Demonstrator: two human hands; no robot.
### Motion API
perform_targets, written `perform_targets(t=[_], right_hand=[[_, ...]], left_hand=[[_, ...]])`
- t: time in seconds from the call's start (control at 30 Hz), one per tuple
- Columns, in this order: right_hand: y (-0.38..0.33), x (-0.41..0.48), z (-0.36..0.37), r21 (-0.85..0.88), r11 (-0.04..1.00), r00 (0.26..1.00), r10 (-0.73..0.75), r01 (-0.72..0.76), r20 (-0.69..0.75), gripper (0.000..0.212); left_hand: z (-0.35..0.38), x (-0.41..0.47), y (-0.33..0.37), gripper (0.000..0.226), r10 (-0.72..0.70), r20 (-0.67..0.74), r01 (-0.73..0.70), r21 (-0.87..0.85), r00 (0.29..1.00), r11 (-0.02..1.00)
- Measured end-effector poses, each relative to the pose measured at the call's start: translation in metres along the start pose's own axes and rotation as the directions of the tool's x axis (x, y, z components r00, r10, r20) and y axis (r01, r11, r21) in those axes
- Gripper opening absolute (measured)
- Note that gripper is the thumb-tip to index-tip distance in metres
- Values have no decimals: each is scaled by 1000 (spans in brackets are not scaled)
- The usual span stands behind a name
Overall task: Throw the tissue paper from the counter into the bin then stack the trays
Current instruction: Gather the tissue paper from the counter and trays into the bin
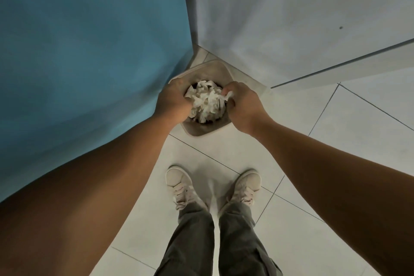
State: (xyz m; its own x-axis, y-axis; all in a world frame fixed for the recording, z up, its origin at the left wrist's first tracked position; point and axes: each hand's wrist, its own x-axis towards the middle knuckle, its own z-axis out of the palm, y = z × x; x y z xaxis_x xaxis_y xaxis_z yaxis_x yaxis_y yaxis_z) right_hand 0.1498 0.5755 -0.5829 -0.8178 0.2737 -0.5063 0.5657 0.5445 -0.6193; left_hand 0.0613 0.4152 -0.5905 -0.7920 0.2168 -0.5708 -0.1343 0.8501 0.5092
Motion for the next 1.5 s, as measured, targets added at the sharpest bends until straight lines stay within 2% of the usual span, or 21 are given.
perform_targets(t=[0.17,0.33,0.4,0.6,0.7,0.8,0.97,1.27,1.5], right_hand=[[-4,32,28,-64,998,999,23,-21,34,24],[11,43,46,-96,993,992,84,-75,94,51],[17,37,44,-117,991,991,78,-66,106,56],[10,-2,15,-180,983,995,50,-34,89,53],[-8,-29,-17,-190,982,995,-4,24,103,59],[-42,-62,-59,-180,978,995,-100,103,21,64],[-99,-116,-131,-299,925,962,-266,237,-59,62],[-190,-214,-258,-336,884,886,-409,325,-219,58],[-270,-260,-321,-330,796,753,-596,508,-279,55]], left_hand=[[-9,-5,-9,50,20,-10,-20,7,1000,1000],[-11,-5,-18,57,47,14,-48,41,999,998],[-13,-8,-18,57,59,17,-60,66,998,996],[-29,-43,6,50,156,0,-155,126,988,980],[-41,-63,26,53,219,20,-219,201,975,955],[-59,-87,56,55,288,34,-286,279,957,917],[-103,-149,119,62,397,-87,-343,358,914,868],[-204,-259,219,53,514,-303,-377,409,803,831],[-275,-328,271,59,567,-476,-398,414,672,819]])
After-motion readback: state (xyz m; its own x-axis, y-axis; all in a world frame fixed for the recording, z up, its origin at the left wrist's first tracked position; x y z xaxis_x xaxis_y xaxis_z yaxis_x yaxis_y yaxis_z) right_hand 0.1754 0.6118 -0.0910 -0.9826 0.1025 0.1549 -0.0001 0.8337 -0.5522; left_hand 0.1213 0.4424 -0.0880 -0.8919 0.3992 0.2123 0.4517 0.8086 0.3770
